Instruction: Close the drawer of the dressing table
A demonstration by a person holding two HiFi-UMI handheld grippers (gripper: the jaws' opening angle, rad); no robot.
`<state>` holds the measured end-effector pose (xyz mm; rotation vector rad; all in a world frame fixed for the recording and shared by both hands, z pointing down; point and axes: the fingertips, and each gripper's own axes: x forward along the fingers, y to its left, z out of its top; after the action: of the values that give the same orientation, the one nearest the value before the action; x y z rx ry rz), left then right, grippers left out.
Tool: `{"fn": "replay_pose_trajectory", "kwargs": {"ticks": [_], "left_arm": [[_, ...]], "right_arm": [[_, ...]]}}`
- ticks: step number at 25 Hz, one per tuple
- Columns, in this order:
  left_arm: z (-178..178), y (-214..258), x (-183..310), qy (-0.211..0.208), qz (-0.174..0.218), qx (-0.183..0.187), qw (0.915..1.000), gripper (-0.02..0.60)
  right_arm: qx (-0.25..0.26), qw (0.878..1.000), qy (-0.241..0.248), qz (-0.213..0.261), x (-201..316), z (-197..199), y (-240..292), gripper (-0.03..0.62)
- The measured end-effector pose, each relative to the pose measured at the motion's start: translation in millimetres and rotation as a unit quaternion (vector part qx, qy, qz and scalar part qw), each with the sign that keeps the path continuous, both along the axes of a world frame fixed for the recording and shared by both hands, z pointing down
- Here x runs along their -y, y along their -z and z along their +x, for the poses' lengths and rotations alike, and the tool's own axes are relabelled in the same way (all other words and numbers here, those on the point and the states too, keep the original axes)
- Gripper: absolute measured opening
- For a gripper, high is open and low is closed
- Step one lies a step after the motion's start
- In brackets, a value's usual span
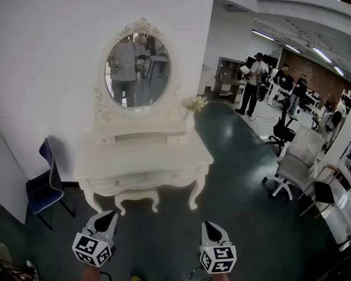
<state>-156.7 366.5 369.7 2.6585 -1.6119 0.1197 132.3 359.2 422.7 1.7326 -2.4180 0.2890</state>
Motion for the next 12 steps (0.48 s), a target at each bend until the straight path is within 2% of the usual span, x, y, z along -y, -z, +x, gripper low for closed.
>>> {"fn": "replay_pose_trajectory", "kwargs": {"ticks": [12], "left_arm": [[8.7, 3.3, 6.8, -0.015, 0.003, 0.002, 0.9999, -0.002]], "right_arm": [[0.013, 1.000, -0.007, 0.011, 8.4, -1.8, 6.3, 0.002]]}}
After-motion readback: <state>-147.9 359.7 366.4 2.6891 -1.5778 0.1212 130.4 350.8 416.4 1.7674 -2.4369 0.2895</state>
